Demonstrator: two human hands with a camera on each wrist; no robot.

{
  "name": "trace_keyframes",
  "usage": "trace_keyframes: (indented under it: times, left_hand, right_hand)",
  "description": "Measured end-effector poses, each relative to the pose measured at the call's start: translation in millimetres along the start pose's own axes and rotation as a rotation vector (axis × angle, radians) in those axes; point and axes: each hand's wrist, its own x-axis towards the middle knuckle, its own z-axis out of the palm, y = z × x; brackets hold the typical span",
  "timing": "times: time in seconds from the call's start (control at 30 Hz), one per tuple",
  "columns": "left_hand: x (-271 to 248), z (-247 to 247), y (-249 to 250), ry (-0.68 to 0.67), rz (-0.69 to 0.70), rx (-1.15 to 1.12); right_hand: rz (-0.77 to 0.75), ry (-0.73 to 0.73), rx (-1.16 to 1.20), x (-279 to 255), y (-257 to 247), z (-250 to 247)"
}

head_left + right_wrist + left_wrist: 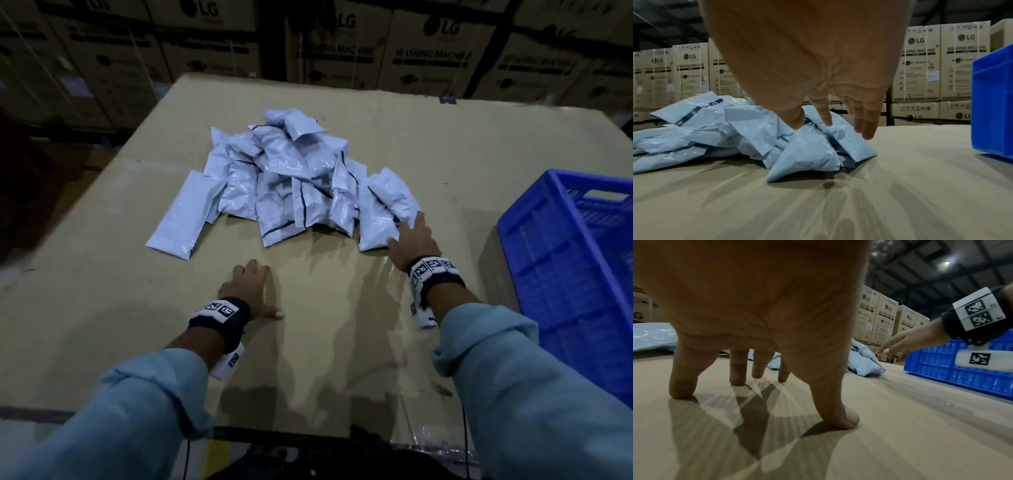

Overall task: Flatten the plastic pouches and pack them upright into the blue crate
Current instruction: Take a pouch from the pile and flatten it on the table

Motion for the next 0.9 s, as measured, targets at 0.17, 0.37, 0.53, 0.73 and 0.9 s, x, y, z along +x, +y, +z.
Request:
trace_keyframes:
  times: [0.17,0.37,0.53,0.73,0.9]
  left_hand:
    - [7.1,2.9,2.4,-0.010,-0.014,0.029]
    - [10.8,12.7,1.3,-0.022,-0.022,0.081]
    - [11.3,19.3,-1.3,-0.026,-0.017,0.094]
    - [15.1,21.6,0.8,-0.050,-0.022,0.142]
    - [15.1,25.7,-5.0,-0.053,-0.015,0.130]
  right_hand:
    - [-0.015,-0.063,-0.056,24.0,10.4,10.8]
    - [0.095,-0.104,0.119,40.9,21.9,20.9]
    - [0.005,-0.123,0.007,40.1,32.2,21.3]
    - [-0.003,-0.187,-0.040,56.2,37.5,24.3]
    - [0.052,-0.082,0.121,51.6,40.0,22.5]
